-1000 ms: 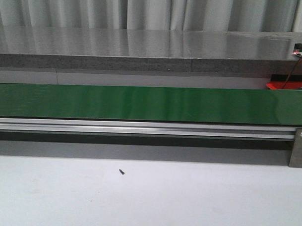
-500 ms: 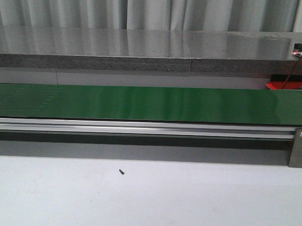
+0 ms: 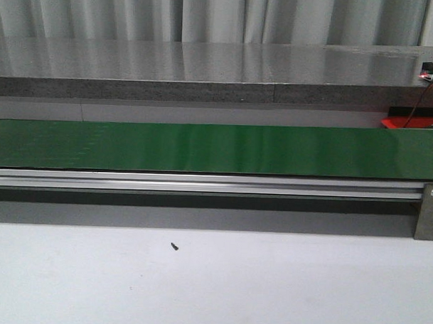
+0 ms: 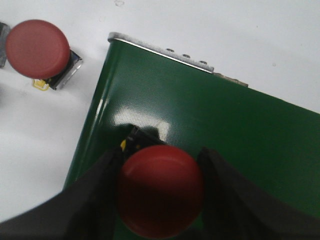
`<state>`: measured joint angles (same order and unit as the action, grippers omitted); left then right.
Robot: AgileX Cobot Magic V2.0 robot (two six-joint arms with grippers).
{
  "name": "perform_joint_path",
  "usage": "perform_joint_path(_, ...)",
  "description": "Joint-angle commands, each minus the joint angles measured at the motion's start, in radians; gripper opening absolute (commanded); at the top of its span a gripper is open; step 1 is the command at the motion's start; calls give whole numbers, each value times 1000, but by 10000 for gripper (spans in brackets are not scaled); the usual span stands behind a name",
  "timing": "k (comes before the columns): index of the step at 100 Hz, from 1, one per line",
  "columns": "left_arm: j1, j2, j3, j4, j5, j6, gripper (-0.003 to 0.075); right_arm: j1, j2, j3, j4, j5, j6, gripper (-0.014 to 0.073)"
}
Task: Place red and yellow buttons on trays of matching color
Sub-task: 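Set the red button on the belt and open the left gripper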
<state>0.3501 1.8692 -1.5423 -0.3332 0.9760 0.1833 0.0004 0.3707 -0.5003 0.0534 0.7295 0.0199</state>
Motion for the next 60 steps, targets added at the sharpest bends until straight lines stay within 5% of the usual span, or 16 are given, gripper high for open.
perform_joint_path(1, -7, -49, -26, -28, -23, 2, 224, 3, 4, -24, -5, -65, -8, -68)
perform_joint_path(23, -7, -49, -28, -165, 1, 70, 573, 3, 4, -24, -5, -65, -8, -68)
perform_joint_path(42, -7, -77, -28, -222, -4, 108, 565, 3, 4, -24, -5, -65, -8, -68)
perform_joint_path(60, -6, -158, -28, -110, -67, 100, 564, 3, 4, -24, -5, -65, -8, -68)
